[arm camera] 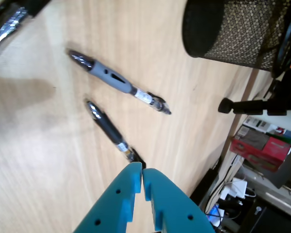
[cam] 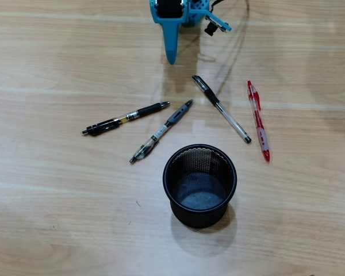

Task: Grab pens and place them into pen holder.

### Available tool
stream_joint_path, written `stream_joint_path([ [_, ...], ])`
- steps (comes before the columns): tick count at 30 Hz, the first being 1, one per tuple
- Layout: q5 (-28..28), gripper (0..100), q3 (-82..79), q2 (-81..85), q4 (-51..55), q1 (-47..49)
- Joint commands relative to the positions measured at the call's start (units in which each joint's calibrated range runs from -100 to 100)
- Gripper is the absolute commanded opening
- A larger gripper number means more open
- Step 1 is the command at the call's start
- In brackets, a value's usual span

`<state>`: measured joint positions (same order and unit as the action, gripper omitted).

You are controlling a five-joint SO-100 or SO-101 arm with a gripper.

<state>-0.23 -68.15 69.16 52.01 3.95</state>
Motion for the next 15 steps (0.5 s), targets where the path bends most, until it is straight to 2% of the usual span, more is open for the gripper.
stream_joint_path([
  [1,-2.44,2,10.14,-8.31,0.25,-1.35],
  [2,-7.2,2,12.22,-11.28,0.25,-3.27],
  [7,-17.36,2,17.83,-17.65,6.08,-5.55],
  [15,-36.05,2,42.35,-30.05,34.69,-8.85],
])
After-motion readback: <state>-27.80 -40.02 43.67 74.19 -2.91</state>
